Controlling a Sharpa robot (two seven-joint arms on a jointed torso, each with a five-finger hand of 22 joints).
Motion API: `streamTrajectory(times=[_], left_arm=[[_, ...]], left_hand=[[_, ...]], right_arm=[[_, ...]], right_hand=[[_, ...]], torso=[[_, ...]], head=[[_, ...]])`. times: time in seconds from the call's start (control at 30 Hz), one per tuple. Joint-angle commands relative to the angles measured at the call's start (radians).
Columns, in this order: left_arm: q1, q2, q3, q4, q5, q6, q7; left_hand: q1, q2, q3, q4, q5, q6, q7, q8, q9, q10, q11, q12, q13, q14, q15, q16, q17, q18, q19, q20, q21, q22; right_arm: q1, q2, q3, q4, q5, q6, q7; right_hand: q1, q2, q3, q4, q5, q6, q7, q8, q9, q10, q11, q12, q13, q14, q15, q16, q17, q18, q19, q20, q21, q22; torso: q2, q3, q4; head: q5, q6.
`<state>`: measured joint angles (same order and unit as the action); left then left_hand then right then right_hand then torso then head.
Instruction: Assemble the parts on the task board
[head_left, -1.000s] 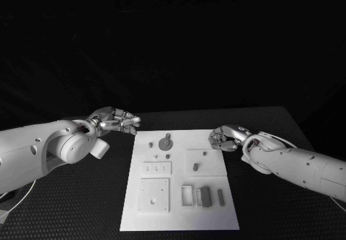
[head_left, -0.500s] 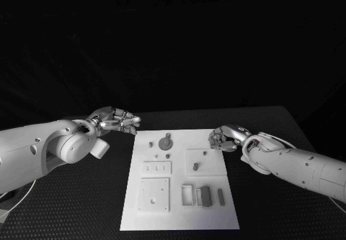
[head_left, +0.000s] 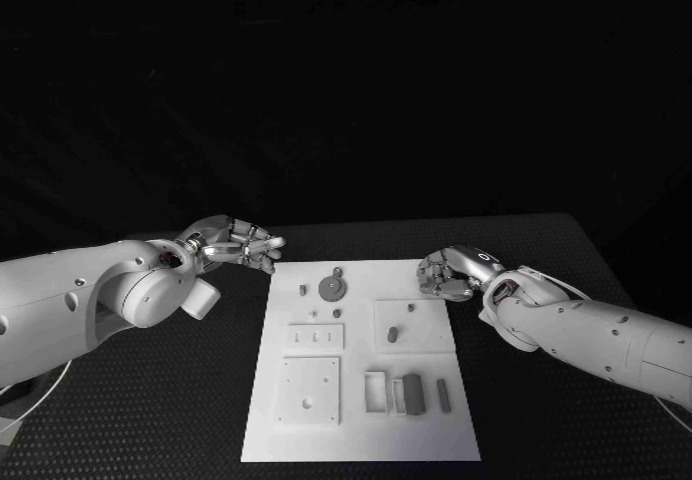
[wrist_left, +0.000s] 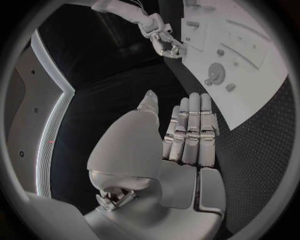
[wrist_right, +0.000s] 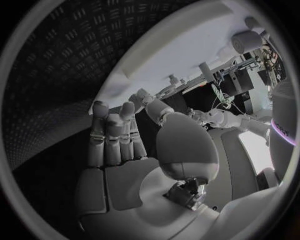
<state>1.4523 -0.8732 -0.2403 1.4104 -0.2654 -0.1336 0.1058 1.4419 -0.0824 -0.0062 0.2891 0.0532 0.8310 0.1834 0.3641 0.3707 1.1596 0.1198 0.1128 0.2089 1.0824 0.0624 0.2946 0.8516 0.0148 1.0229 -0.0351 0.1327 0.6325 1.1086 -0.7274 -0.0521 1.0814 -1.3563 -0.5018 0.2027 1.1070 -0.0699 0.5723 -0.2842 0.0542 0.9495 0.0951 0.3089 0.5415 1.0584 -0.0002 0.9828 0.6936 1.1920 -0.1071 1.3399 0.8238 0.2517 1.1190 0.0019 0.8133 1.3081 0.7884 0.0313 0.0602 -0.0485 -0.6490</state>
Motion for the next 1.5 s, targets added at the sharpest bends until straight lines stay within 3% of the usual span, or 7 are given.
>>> streamTrajectory(times=[0.03, 0.3, 0.57, 0.67, 0.93, 1.03, 1.5], left_arm=[[0.000, 0.002, 0.001, 0.001, -0.063, 0.039, -0.010], [0.000, 0.009, 0.001, 0.017, -0.111, 0.037, -0.063], [-0.003, 0.033, 0.001, 0.061, -0.113, -0.063, -0.130], [-0.006, 0.047, 0.000, 0.075, -0.113, -0.105, -0.160], [-0.015, 0.063, 0.000, 0.117, -0.086, -0.166, -0.197], [-0.017, 0.069, 0.000, 0.131, 0.030, -0.188, -0.169], [-0.021, 0.076, 0.000, 0.163, 0.011, -0.176, -0.219]], left_hand=[[-0.016, 0.005, 0.004, 0.004, -0.002, 0.038, -0.017, 0.019, 0.008, 0.034, -0.014, 0.017, 0.015, 0.024, -0.008, 0.017, 0.014, 0.011, 0.025, -0.006, 0.012, 0.008], [-0.081, 0.001, -0.002, 0.005, -0.004, 0.067, -0.028, 0.019, 0.006, 0.061, -0.029, 0.026, 0.047, 0.032, -0.023, 0.059, 0.046, 0.010, 0.048, -0.023, 0.031, 0.030], [-0.109, -0.034, 0.005, 0.005, -0.004, 0.053, -0.030, 0.005, 0.000, 0.058, -0.028, 0.021, 0.062, 0.027, -0.026, 0.072, 0.056, 0.010, 0.050, -0.027, 0.034, 0.040], [-0.119, -0.045, 0.014, 0.005, -0.004, 0.053, -0.030, 0.003, -0.001, 0.055, -0.026, 0.018, 0.067, 0.026, -0.026, 0.076, 0.058, 0.010, 0.050, -0.027, 0.034, 0.043], [-0.170, -0.083, 0.083, 0.005, -0.004, 0.070, -0.027, 0.004, -0.001, 0.052, -0.026, 0.011, 0.090, 0.019, -0.027, 0.086, 0.061, 0.010, 0.047, -0.028, 0.033, 0.055], [-0.151, -0.074, 0.101, 0.002, -0.004, 0.056, -0.021, -0.006, -0.005, 0.037, -0.020, 0.001, 0.093, 0.014, -0.026, 0.086, 0.061, 0.010, 0.042, -0.027, 0.031, 0.059], [-0.162, -0.072, 0.082, 0.004, -0.004, 0.061, -0.021, -0.004, -0.003, 0.041, -0.022, 0.001, 0.109, 0.012, -0.025, 0.092, 0.062, 0.010, 0.041, -0.026, 0.031, 0.069]], right_arm=[[0.007, 0.004, 0.007, 0.015, -0.019, -0.046, -0.027], [0.053, 0.003, 0.016, 0.104, -0.053, -0.026, -0.086], [0.082, 0.023, 0.017, 0.217, -0.092, 0.044, -0.170], [0.084, 0.042, 0.017, 0.241, -0.077, 0.064, -0.162], [0.084, 0.095, 0.017, 0.280, -0.065, 0.087, -0.177], [0.084, 0.107, 0.018, 0.293, -0.064, 0.084, -0.183], [0.082, 0.128, 0.027, 0.314, -0.064, 0.067, -0.199]], right_hand=[[-0.004, -0.004, -0.005, -0.001, 0.004, 0.022, 0.016, 0.002, 0.001, 0.007, 0.000, 0.004, -0.001, 0.008, -0.001, 0.005, 0.001, 0.010, 0.010, 0.000, 0.004, 0.020], [-0.005, -0.006, -0.004, 0.000, 0.004, 0.022, 0.015, 0.001, 0.003, 0.009, -0.001, 0.008, -0.002, 0.012, -0.001, 0.006, 0.001, 0.010, 0.014, -0.003, 0.007, 0.019], [-0.014, -0.012, -0.005, 0.005, 0.004, 0.022, 0.015, -0.002, 0.005, 0.012, -0.001, 0.012, -0.003, 0.017, -0.002, 0.007, 0.002, 0.010, 0.018, -0.005, 0.009, 0.019], [-0.019, -0.013, -0.006, 0.007, 0.004, 0.024, 0.014, -0.002, 0.006, 0.015, -0.002, 0.015, -0.003, 0.020, -0.002, 0.007, 0.002, 0.010, 0.021, -0.006, 0.011, 0.018], [-0.032, -0.015, -0.006, 0.009, 0.004, 0.029, 0.011, -0.007, 0.011, 0.022, -0.006, 0.061, 0.026, 0.040, -0.006, 0.011, 0.004, 0.010, 0.036, -0.015, 0.019, 0.017], [-0.034, -0.016, -0.006, 0.009, 0.004, 0.026, 0.011, -0.009, 0.011, 0.021, -0.006, 0.065, 0.028, 0.041, -0.006, 0.012, 0.004, 0.010, 0.038, -0.016, 0.020, 0.017], [-0.037, -0.016, -0.005, 0.008, 0.004, 0.027, 0.011, -0.011, 0.013, 0.021, -0.006, 0.071, 0.033, 0.047, -0.007, 0.013, 0.005, 0.010, 0.043, -0.019, 0.023, 0.017]], torso=[[-0.001, -0.0011, -0.0002], [-0.002, -0.0034, -0.0018], [-0.004, -0.0057, -0.0019], [-0.007, -0.0076, -0.0021], [-0.004, -0.0040, -0.0037], [-0.004, -0.0048, -0.0029], [-0.002, -0.0034, -0.0034]], head=[[0.002, 0.004], [0.007, 0.015], [0.007, 0.025], [0.011, 0.026], [0.023, 0.035], [0.029, 0.037], [0.035, 0.030]])
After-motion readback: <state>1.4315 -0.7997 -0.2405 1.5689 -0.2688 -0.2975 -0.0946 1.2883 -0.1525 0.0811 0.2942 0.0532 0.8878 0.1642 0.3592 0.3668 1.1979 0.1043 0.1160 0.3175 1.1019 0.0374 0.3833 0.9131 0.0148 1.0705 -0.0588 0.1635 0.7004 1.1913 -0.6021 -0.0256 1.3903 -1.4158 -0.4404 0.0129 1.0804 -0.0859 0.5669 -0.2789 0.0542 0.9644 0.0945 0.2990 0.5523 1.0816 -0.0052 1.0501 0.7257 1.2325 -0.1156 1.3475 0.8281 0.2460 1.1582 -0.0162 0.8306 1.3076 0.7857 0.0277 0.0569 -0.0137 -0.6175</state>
